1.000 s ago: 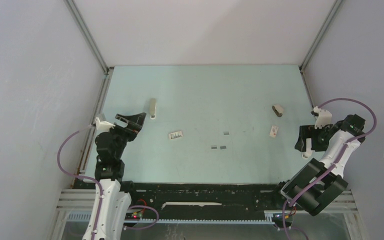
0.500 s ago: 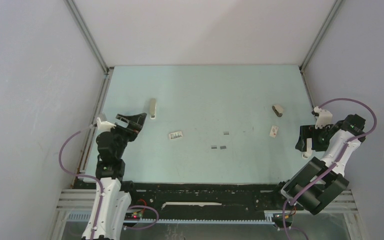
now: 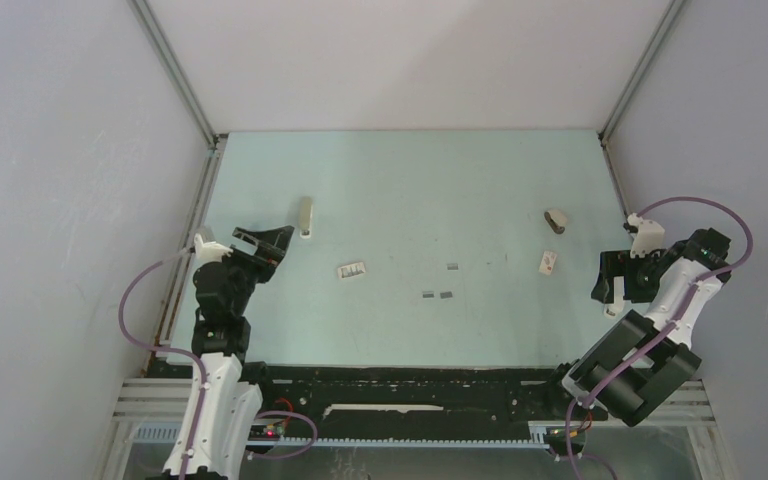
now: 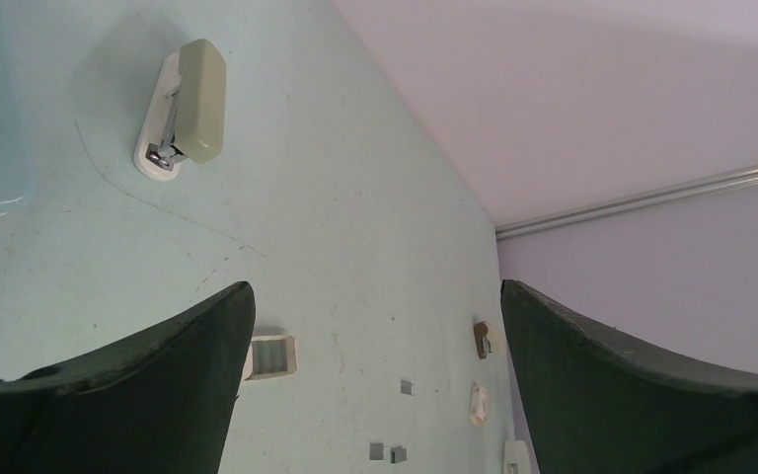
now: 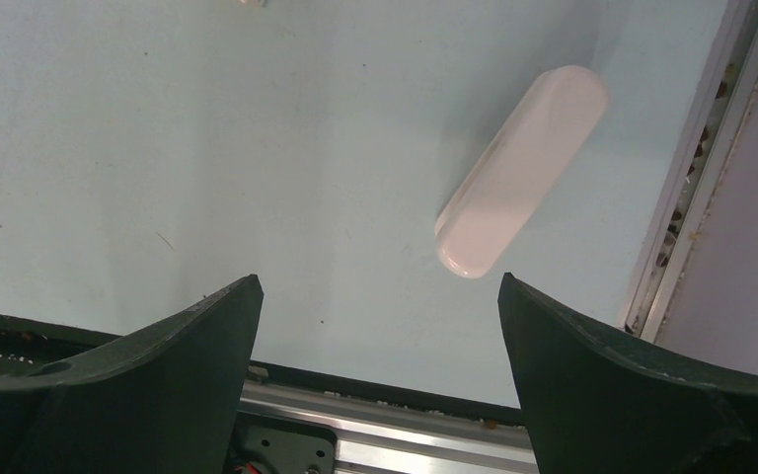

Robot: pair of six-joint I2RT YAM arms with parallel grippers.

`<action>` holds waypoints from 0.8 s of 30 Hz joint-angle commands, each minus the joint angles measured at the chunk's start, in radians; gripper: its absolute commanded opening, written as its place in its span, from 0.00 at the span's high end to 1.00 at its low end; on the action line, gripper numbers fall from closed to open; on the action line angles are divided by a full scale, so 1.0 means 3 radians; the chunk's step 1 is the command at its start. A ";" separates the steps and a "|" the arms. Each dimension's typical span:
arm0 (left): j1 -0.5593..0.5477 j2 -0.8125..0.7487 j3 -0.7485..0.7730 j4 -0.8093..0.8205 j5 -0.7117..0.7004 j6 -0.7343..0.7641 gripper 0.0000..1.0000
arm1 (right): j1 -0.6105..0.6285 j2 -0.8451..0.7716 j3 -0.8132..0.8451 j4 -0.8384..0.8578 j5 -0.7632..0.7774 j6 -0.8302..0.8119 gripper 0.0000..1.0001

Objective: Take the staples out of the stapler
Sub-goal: Pick up the stapler from the center of the board.

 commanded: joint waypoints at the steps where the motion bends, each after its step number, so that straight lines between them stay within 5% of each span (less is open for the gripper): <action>1: 0.0016 0.0022 -0.0064 0.0165 0.0077 -0.0025 0.00 | 0.0008 0.0024 0.0123 0.0105 0.0074 -0.0021 0.00; 9: 0.0018 0.0030 -0.0086 0.0175 0.0090 -0.0037 0.00 | 0.0232 0.0339 0.0123 0.0603 0.0539 0.0454 0.02; 24: 0.0015 -0.0017 -0.0095 0.0125 0.0057 -0.0017 0.00 | 0.0342 0.0949 0.0020 0.1097 0.1034 0.0976 0.27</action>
